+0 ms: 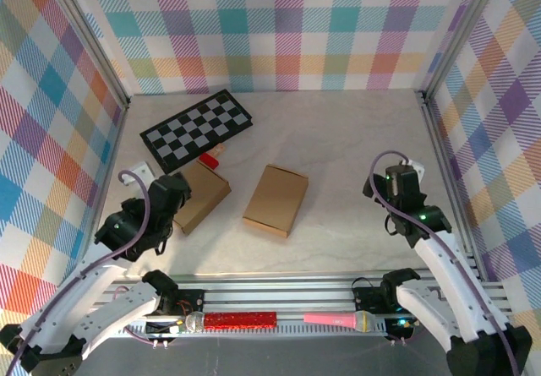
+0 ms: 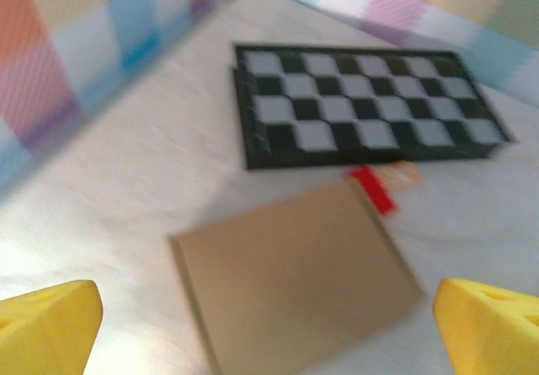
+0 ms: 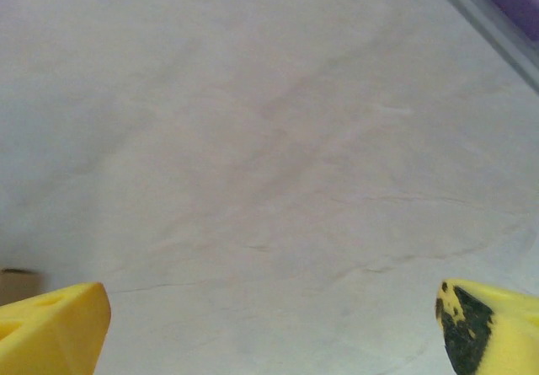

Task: Fold the paper box

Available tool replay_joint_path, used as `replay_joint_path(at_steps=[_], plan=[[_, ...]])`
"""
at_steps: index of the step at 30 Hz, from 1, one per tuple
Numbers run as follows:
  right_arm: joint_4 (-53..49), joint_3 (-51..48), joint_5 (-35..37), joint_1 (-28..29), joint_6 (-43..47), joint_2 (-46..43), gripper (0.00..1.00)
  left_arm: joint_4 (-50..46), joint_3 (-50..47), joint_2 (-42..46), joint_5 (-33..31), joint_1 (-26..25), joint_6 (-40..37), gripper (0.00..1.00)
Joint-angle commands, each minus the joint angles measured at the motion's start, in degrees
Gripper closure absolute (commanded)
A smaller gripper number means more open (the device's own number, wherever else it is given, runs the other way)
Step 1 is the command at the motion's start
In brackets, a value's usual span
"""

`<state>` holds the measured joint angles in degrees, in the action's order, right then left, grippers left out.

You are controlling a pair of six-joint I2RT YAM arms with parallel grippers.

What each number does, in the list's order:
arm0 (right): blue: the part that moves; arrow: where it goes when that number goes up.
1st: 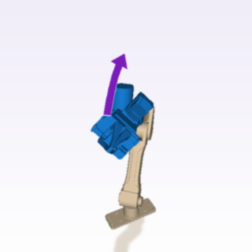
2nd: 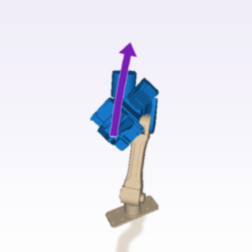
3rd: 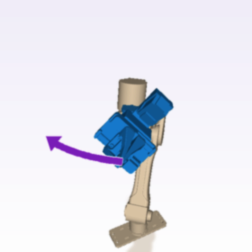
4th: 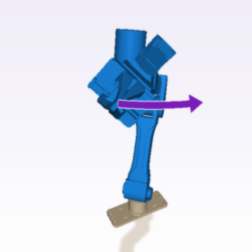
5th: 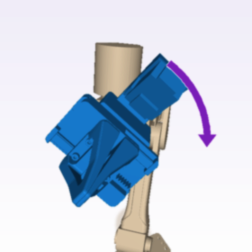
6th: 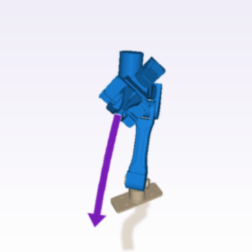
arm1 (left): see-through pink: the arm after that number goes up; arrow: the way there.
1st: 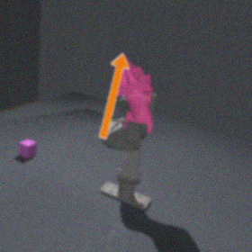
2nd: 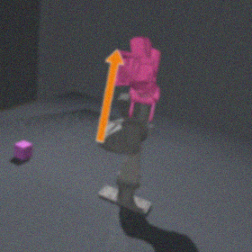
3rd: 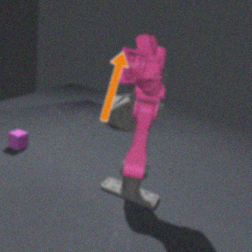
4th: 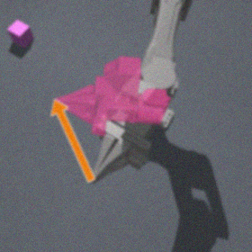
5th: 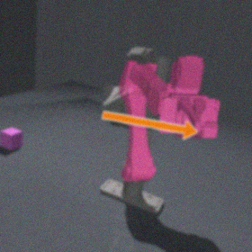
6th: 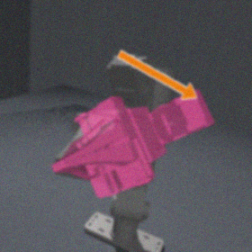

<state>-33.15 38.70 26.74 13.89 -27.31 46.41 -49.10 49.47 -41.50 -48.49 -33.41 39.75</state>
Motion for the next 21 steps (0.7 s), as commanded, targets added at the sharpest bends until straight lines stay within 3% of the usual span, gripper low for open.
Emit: replay_joint_path(at_steps=[1, 4, 6, 12, 18, 21], plan=[[12.3, -5.6, 1.6, -1.7, 6.3, 3.0, 0.01, 10.4, -8.3, 3.6, -10.6, 3.2, -15.1, 0.00], [25.2, -10.5, 2.0, -1.8, 11.4, 6.7, 0.01, 19.4, -15.6, 6.6, -9.6, 7.2, -23.3, 0.00], [31.9, -11.9, 2.1, -2.0, 14.3, 10.5, 0.01, 23.0, -19.0, 6.3, -4.3, 11.7, -26.7, 0.00], [50.2, -15.6, -5.7, -4.0, 19.6, 21.5, 0.01, 33.7, -24.3, -1.6, 12.5, 23.4, -30.7, 0.00], [64.6, -15.2, -15.8, -8.3, 21.9, 28.9, 0.01, 50.6, -28.3, -9.3, 20.8, 29.9, -34.3, 0.00], [66.8, -13.4, -19.3, -10.3, 24.6, 32.1, 0.01, 57.8, -30.1, -13.2, 24.0, 32.5, -33.6, 0.00]])
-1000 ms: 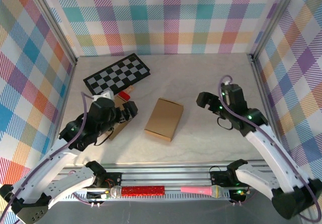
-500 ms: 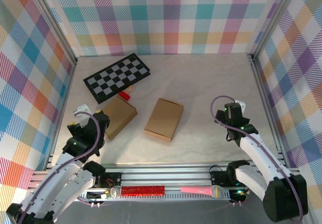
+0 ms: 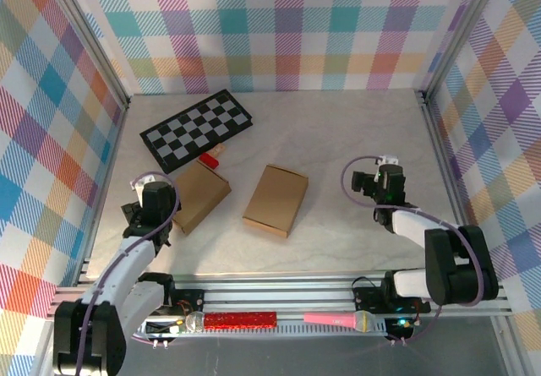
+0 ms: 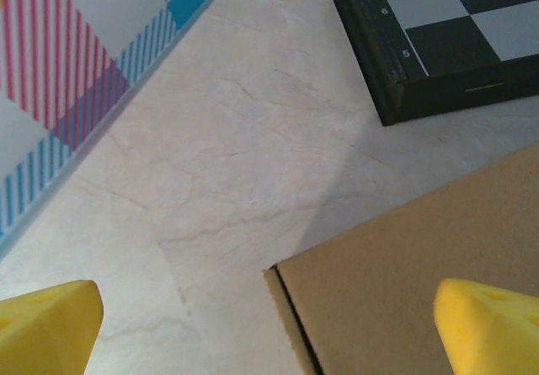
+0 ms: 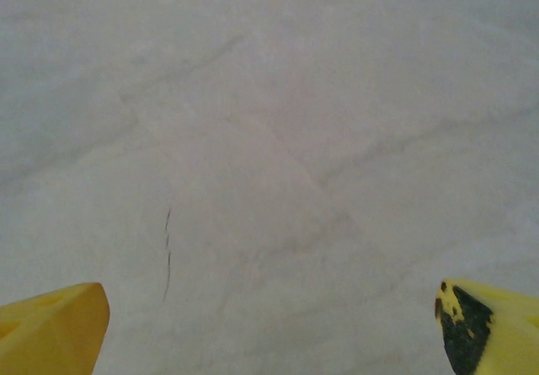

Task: Fold the paper box

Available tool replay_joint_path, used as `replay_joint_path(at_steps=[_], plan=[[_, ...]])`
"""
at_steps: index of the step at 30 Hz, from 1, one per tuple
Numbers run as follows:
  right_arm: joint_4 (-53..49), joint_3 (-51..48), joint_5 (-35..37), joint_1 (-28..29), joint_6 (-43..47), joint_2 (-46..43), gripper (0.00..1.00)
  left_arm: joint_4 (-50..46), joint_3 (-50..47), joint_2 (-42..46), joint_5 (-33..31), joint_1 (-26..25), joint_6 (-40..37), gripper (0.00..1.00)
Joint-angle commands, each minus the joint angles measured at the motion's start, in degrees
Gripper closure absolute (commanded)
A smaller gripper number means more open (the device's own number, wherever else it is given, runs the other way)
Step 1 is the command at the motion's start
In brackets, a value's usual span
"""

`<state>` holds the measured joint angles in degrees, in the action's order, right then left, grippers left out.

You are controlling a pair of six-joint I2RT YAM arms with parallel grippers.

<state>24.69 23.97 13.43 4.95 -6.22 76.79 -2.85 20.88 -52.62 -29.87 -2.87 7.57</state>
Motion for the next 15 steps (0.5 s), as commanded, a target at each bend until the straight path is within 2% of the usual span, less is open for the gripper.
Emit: replay_joint_path(at_steps=[1, 5, 9, 15], plan=[[10.4, 1.4, -6.8, -1.6, 4.7, 2.5, 0.01, 13.5, -1.8, -3.7, 6.2, 2.4, -1.2, 0.00], [19.8, -1.4, -9.6, -2.5, 6.2, 5.7, 0.01, 17.4, -0.4, -9.8, 10.9, 2.9, -2.5, 0.00], [24.9, -1.4, -11.0, -3.8, 5.2, 11.1, 0.01, 24.0, 0.8, -15.3, 14.9, 3.0, -4.6, 0.00], [23.2, -0.8, -11.3, -4.5, 4.7, 11.0, 0.01, 32.7, 3.8, -24.1, 19.1, 3.9, -7.2, 0.00]])
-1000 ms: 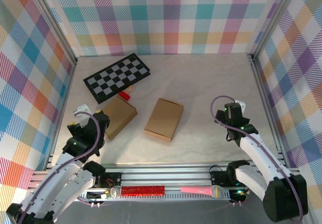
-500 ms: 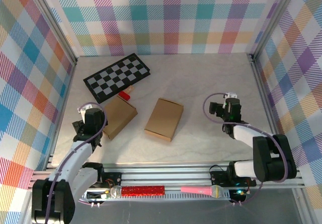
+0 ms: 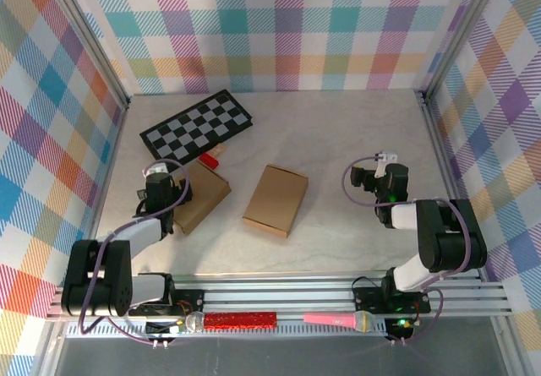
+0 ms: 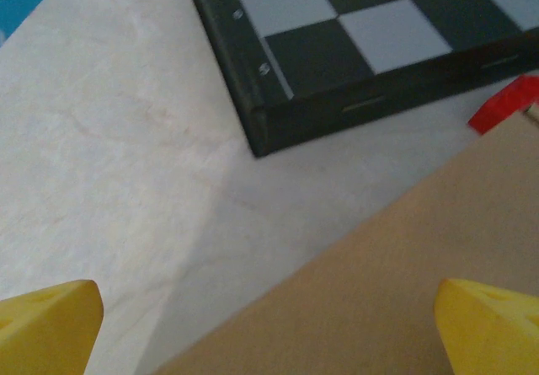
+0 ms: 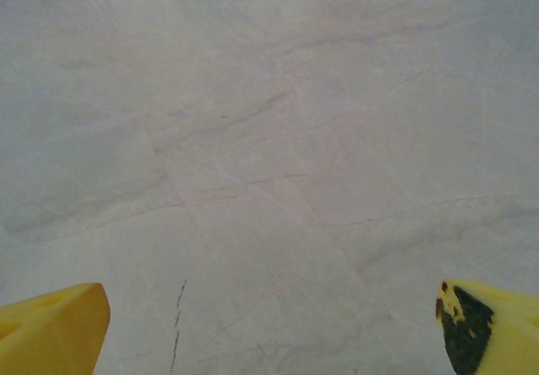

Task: Fold the paper box

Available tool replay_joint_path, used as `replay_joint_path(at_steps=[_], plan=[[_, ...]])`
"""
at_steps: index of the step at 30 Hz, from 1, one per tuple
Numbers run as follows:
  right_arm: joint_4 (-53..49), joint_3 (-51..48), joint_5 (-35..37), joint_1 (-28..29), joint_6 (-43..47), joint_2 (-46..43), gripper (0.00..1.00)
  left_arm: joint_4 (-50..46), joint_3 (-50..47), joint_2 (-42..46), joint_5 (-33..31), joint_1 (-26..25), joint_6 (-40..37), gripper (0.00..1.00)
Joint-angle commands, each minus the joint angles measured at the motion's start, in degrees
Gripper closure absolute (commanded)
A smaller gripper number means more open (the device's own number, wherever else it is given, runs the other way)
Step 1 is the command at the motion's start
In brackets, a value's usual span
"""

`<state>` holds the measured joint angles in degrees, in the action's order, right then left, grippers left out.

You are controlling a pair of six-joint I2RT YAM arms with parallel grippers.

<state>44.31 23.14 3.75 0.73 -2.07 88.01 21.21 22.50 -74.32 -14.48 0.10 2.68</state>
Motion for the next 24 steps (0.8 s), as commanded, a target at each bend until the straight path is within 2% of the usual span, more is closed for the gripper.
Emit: replay_joint_path(at_steps=[1, 5, 10, 12, 19, 24], plan=[[3.9, 0.0, -1.6, -0.2, 0.5, -0.1, 0.01, 10.0, 2.5, -3.6, 4.0, 0.9, -2.5, 0.00], [4.0, -0.1, -1.6, -0.1, 0.6, -0.2, 0.01, 9.9, 4.8, -6.6, 5.7, 1.0, -3.6, 0.00], [3.8, 0.1, -1.5, -0.2, 0.5, -0.2, 0.01, 11.0, 4.3, -6.4, 7.6, 1.0, -5.4, 0.00], [3.7, 0.1, -1.5, -0.1, 0.5, -0.1, 0.01, 8.3, 6.5, -8.0, 10.6, 1.0, -6.5, 0.00], [3.7, 0.1, -1.5, -0.1, 0.5, -0.1, 0.01, -3.4, 16.8, -15.4, 12.9, 3.7, -4.3, 0.00], [3.8, 0.0, -1.6, -0.2, 0.5, -0.2, 0.01, 0.9, 13.3, -12.8, 14.5, 4.0, -4.5, 0.00]])
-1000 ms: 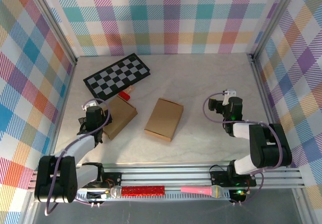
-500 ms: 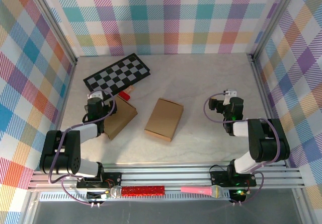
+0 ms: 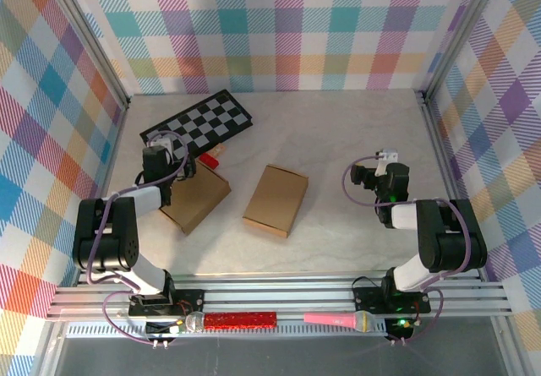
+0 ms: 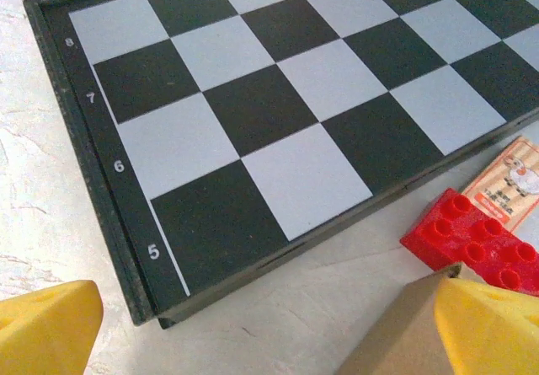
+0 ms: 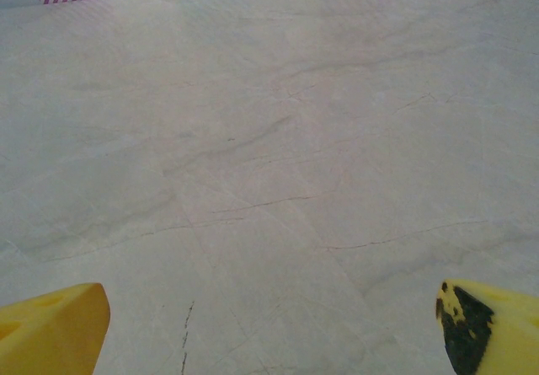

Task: Fold the paper box

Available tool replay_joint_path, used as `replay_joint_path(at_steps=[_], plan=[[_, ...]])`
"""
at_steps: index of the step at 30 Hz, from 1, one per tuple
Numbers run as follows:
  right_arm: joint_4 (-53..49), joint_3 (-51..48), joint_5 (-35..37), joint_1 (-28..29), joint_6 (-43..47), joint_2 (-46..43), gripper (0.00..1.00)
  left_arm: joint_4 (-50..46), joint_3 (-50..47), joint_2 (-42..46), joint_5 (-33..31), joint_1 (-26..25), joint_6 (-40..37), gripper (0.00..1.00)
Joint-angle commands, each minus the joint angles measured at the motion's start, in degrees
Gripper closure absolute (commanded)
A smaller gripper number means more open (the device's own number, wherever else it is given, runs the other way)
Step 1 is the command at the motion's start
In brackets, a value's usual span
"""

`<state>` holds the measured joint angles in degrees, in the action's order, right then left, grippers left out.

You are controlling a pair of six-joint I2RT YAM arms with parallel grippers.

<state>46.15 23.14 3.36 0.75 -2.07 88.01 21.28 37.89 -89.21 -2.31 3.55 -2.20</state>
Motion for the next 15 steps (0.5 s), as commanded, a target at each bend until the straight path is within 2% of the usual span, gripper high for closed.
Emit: replay_joint_path(at_steps=[1, 6, 10, 13, 14, 15], plan=[[2.0, 0.0, -1.1, -0.2, 0.5, -0.2, 0.01, 2.4, -3.6, 2.9, 3.1, 0.8, 0.5, 0.00], [2.1, 0.0, -1.1, -0.2, 0.5, -0.2, 0.01, 7.5, -8.7, 7.0, 5.1, 1.4, 2.8, 0.00], [2.0, 0.0, -1.1, -0.2, 0.6, -0.2, 0.01, 13.9, -13.6, 10.2, 3.8, 1.4, 4.0, 0.00], [2.0, 0.0, -1.0, -0.2, 0.6, -0.1, 0.01, 18.3, -14.1, 8.2, 5.7, 1.4, 8.6, 0.00], [2.0, 0.0, -1.1, -0.2, 0.6, -0.1, 0.01, 18.2, -13.3, 7.0, 6.8, 0.9, 8.0, 0.00], [2.0, 0.1, -1.1, -0.2, 0.6, -0.1, 0.01, 15.1, -11.7, 6.8, 5.2, -0.7, 6.3, 0.00]])
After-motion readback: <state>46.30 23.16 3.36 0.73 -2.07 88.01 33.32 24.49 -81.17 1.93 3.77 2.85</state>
